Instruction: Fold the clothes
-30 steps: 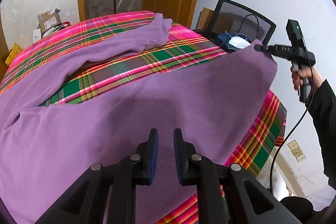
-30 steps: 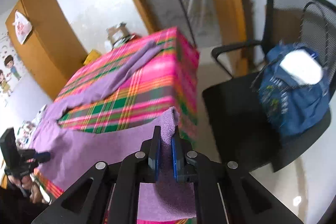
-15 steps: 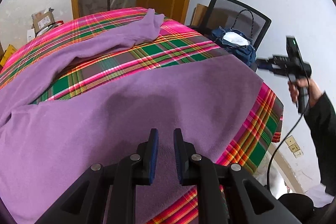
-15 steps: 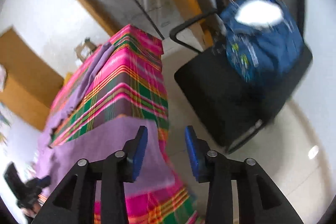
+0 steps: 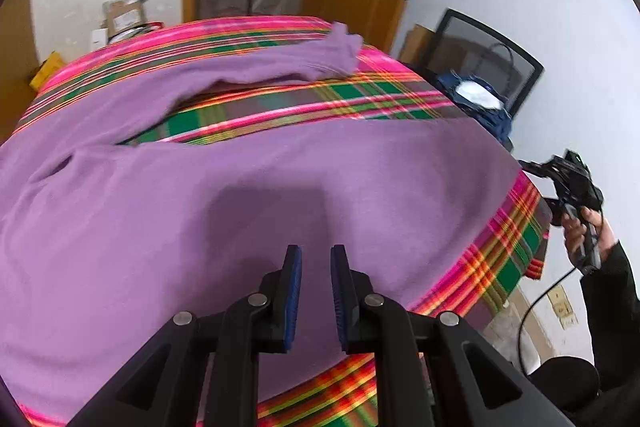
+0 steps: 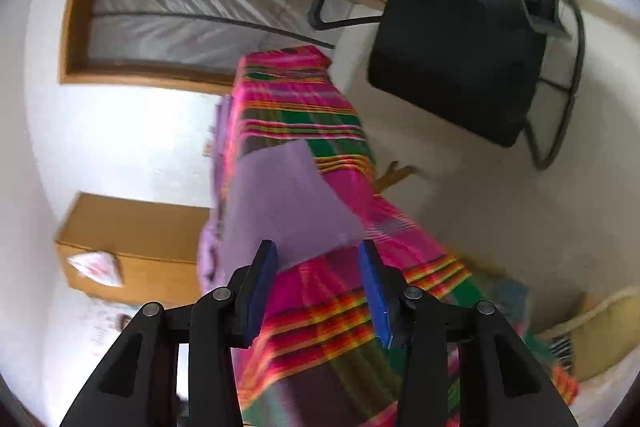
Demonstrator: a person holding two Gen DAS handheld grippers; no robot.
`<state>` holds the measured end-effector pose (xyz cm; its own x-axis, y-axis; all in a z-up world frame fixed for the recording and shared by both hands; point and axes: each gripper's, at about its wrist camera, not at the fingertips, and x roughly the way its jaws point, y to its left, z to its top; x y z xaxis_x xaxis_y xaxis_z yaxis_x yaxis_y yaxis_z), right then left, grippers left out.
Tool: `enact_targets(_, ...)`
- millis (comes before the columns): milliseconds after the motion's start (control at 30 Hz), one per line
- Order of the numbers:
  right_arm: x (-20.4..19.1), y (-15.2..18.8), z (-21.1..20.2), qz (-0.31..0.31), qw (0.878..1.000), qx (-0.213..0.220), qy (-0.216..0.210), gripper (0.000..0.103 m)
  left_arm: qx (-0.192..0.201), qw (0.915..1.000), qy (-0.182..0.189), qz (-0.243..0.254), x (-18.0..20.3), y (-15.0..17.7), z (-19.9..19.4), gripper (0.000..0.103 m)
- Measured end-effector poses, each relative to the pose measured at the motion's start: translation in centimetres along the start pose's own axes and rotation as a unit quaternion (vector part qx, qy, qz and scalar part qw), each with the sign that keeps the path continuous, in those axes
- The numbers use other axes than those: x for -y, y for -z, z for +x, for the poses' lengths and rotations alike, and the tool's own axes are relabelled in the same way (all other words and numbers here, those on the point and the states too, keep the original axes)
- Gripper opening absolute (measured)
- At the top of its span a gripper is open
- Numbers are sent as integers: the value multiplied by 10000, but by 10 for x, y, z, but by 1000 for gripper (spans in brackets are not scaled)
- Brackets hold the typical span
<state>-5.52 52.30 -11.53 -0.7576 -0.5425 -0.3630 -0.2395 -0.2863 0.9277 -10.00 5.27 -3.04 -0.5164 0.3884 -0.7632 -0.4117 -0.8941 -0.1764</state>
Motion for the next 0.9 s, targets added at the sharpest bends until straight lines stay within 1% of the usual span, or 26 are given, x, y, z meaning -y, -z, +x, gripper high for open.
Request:
enact_targets(33, 0, 0, -2, 66, 9998, 45, -156, 45, 22, 10000, -37, -70, -4, 1, -2, 14)
enact_targets(100, 0, 0, -1, 137, 9994, 64, -297, 45, 41, 9998, -84, -164, -10, 3, -5, 14)
enact_targets(167, 1, -1, 9, 210, 9993, -97, -283, 45, 41, 9997, -125, -200, -13, 4, -6, 14)
enact_targets(233, 2, -1, 16, 303, 9988, -176, -337, 50, 45, 9997, -153, -195, -13, 5, -8, 14)
enact_targets(267, 2, -1, 17, 319, 9987, -183, -358, 51, 62, 9997, -155, -179, -12, 5, -9, 14)
enact_targets(400, -4, -3, 20, 226, 9990, -134, -361, 51, 98, 9998, -157, -110, -8, 6, -12, 14)
enact_targets(433, -8, -5, 21, 146, 9993, -81, -323, 49, 91, 9998, -170, -105, -7, 6, -12, 14)
enact_targets(467, -13, -6, 21, 17, 9996, -7, -271, 43, 93, 9997, -190, -99, -7, 6, -12, 14)
enact_targets(500, -17, -6, 19, -85, 9997, 70, -234, 33, 109, 9997, -209, -95, -7, 7, -13, 14)
enact_targets(533, -18, -6, 17, -147, 9996, 152, -203, 28, 130, 9996, -228, -93, -7, 7, -15, 14)
enact_targets(600, -21, -5, 13, -273, 9990, 315, -139, 11, 174, 9994, -280, -105, -9, 8, -19, 14)
enact_targets(700, -27, -3, 2, -472, 9970, 603, -126, 4, 225, 9988, -401, -184, -16, 10, -25, 14)
enact_targets(800, -36, -1, -12, -686, 9939, 850, -160, 3, 239, 9978, -547, -299, -27, 15, -30, 14)
enact_targets(900, -44, -1, -21, -895, 9908, 1011, -101, 2, 219, 9962, -706, -469, -42, 23, -36, 14)
